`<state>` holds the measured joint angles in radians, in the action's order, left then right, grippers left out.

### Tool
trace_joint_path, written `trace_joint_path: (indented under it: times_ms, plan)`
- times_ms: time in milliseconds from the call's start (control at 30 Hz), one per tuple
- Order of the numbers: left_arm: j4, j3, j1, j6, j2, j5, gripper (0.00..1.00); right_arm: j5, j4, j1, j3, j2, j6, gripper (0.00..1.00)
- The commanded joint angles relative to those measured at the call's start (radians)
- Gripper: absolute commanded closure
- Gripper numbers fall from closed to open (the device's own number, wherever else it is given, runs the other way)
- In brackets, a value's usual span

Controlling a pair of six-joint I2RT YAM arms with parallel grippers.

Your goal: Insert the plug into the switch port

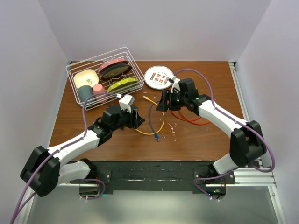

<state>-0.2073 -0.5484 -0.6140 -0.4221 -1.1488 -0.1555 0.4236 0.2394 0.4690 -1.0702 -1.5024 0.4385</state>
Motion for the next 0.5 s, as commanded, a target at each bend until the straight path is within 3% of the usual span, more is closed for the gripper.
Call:
trace_joint_path:
  times_ms: [0,33,133,167,267,467]
  plan:
    - [0.106,-0.018,0.016,0.036,0.043,0.088,0.36,-0.199,0.231,0.071,-0.083,-0.059,-0.145,0.36]
    - [0.118,-0.015,0.019,0.034,0.044,0.105,0.32,-0.235,0.245,0.101,-0.085,-0.071,-0.150,0.40]
    - [0.164,-0.012,0.026,0.022,0.060,0.138,0.25,-0.267,0.281,0.157,-0.080,-0.133,-0.153,0.65]
    - [0.183,-0.010,0.031,0.011,0.066,0.146,0.24,-0.269,0.284,0.167,-0.074,-0.145,-0.152,0.80]
    - [0.198,-0.004,0.036,-0.001,0.083,0.154,0.21,-0.269,0.281,0.204,-0.037,-0.179,-0.142,0.99]
    - [0.203,0.005,0.037,-0.012,0.090,0.152,0.19,-0.260,0.288,0.263,-0.022,-0.223,-0.152,1.00]
